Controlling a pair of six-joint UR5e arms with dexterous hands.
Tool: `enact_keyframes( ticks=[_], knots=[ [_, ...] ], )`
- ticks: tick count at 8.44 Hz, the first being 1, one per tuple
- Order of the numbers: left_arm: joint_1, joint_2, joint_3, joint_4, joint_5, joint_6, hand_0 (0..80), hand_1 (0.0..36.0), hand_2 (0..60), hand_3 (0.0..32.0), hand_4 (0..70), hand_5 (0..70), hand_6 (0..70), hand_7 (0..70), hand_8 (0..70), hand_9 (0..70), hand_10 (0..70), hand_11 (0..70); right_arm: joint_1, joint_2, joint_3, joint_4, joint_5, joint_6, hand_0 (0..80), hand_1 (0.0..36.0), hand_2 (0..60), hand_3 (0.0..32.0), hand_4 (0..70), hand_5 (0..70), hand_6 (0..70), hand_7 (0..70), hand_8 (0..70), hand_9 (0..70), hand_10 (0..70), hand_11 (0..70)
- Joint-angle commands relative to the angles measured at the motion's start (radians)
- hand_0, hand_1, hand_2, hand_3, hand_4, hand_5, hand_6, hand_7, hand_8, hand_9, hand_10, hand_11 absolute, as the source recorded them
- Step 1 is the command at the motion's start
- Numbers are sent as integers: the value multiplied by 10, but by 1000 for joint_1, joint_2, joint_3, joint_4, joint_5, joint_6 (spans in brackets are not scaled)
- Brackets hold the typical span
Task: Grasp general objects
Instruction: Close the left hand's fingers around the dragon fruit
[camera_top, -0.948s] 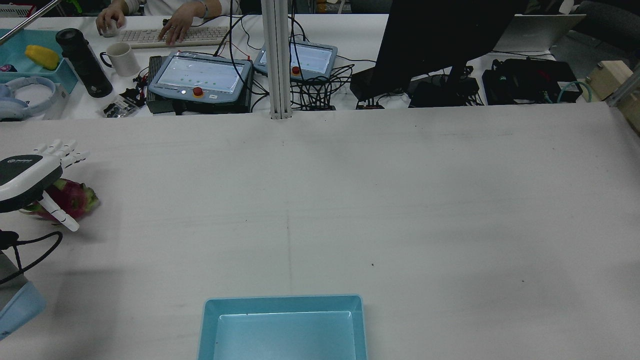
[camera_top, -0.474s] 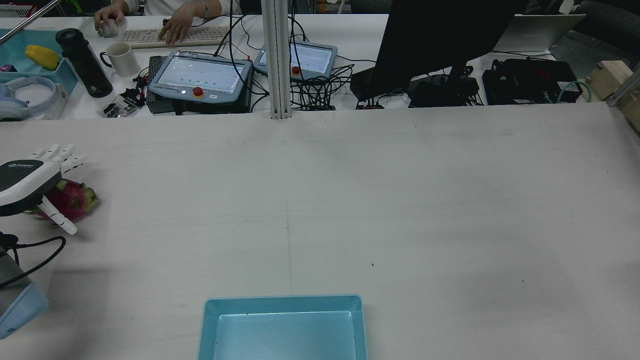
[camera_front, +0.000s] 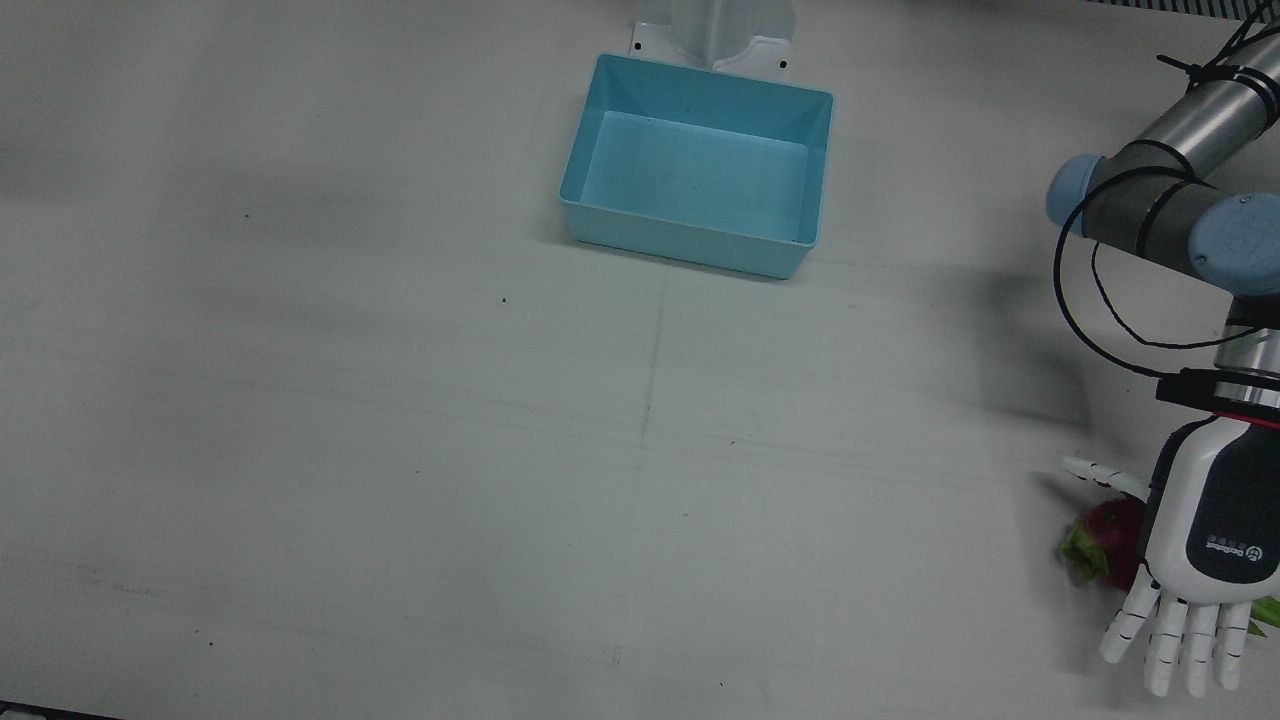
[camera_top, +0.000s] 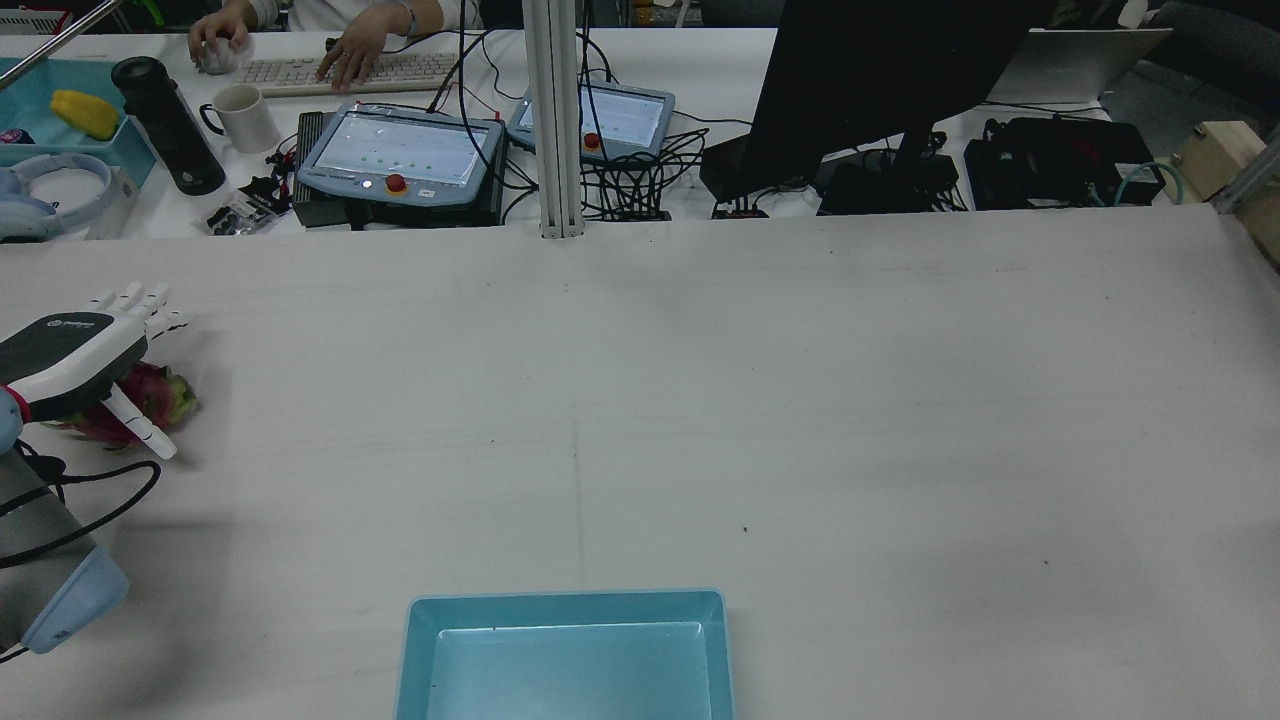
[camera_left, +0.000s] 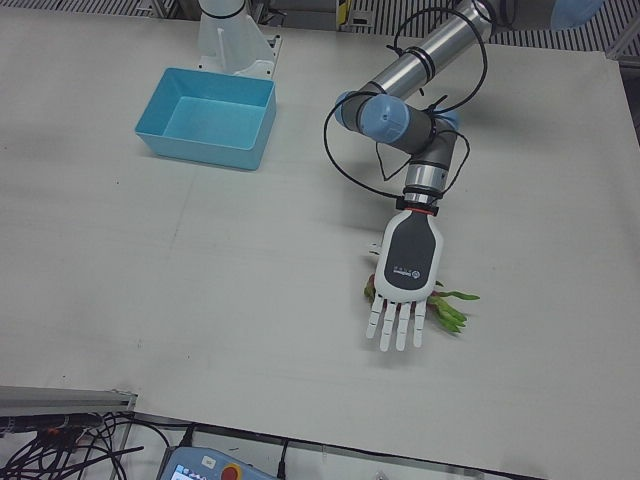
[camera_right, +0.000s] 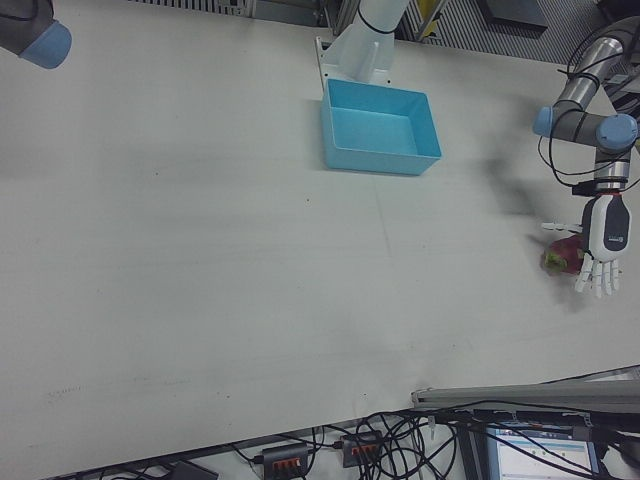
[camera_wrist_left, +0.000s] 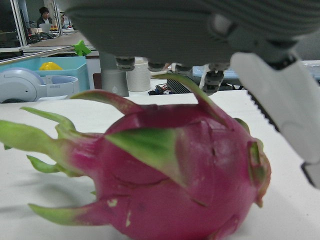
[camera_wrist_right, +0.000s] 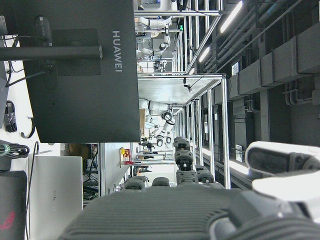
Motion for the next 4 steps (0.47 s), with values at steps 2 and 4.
enact_keyframes(
  ticks=[2, 4],
  knots=[
    [-4, 0, 9, 14, 8, -1, 534, 227, 86, 46, 0, 43, 0, 18, 0, 0, 5, 34, 0, 0, 0, 0, 0, 0, 0, 0, 0, 0, 0, 0, 0, 0, 0, 0, 0, 0],
    [1, 23, -7, 17, 8, 2, 531, 222, 80, 54, 0, 37, 0, 19, 0, 0, 6, 36, 0, 0, 0, 0, 0, 0, 0, 0, 0, 0, 0, 0, 0, 0, 0, 0, 0, 0]
  ],
)
